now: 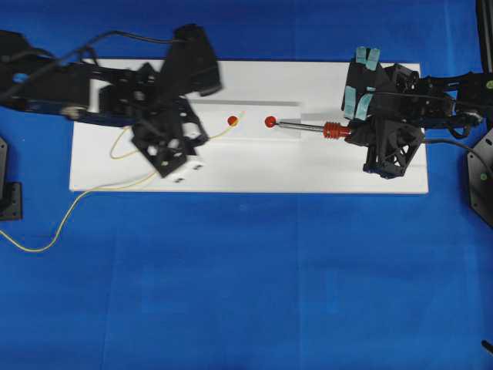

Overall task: Touch the tip of the soldering iron to the tip of the solder at the mark.
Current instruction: 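Retract both grippers away from the strip toward the table edges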

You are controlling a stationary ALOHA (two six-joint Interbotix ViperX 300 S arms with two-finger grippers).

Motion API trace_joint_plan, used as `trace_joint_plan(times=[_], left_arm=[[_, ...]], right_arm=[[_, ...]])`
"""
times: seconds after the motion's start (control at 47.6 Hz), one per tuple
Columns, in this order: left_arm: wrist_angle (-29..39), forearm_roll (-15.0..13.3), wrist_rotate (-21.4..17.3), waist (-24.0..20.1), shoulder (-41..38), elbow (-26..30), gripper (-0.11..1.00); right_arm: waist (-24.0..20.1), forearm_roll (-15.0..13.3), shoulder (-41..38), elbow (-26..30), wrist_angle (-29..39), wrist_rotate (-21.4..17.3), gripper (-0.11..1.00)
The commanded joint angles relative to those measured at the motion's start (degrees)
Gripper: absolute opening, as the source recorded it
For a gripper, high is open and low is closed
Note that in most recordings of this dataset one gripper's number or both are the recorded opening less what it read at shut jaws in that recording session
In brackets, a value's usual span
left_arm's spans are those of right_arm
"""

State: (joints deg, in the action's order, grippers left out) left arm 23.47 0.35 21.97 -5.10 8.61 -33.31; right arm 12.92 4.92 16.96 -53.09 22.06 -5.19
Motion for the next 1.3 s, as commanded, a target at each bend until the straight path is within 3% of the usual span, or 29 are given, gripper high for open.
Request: trace_joint_plan(times=[0.0, 0.378, 0.883, 1.177, 1.282], left_arm=[[-1.1, 0.2, 0.1, 0.4, 4.8, -2.3, 0.04], [-8.6, 0.1, 0.8, 0.8, 11.7, -10.1, 0.04], [-9.8, 0.1, 0.9, 1.8, 15.6, -14.2, 0.04], [-12.4, 0.0, 0.9, 1.9, 15.7, -15.6, 0.04], [-12.8, -0.2, 1.0, 3.3, 16.0, -15.6, 0.04]], right_arm=[[0.1, -0.1, 0.4, 1.5, -0.4, 0.0, 0.06], [0.1, -0.2, 2.3, 1.0, -0.4, 0.0, 0.06], [0.1, -0.2, 23.0, -6.9, 0.4, -2.0, 0.06], [0.1, 0.0, 22.4, -7.6, -1.1, -2.5, 0.06], [-0.5, 1.1, 22.5, -7.5, -2.4, -4.3, 0.06]])
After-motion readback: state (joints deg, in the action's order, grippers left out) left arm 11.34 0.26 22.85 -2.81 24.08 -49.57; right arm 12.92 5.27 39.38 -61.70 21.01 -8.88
